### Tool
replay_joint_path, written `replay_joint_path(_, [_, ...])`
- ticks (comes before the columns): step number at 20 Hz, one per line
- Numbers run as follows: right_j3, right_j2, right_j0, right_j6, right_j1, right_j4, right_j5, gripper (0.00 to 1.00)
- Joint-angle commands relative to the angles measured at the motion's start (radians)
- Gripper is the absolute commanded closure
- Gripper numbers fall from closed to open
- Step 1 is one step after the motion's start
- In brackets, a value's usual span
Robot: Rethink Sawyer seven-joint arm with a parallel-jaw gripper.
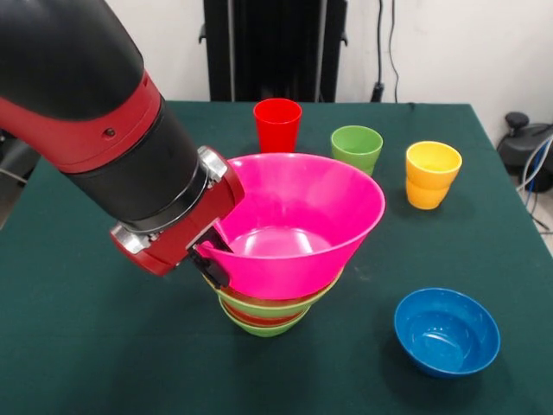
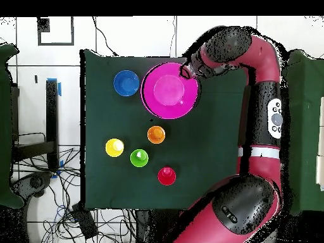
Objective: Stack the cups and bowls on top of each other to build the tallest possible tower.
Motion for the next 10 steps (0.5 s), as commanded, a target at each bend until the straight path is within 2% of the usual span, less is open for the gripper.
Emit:
replay_joint_path(1, [0.008, -0.056, 0.009, -0.288, 0.035, -0.046, -0.034, 1.0])
replay_joint_path(10, [0.0, -0.062, 0.011, -0.294, 0.039, -0.058, -0.025, 1.0])
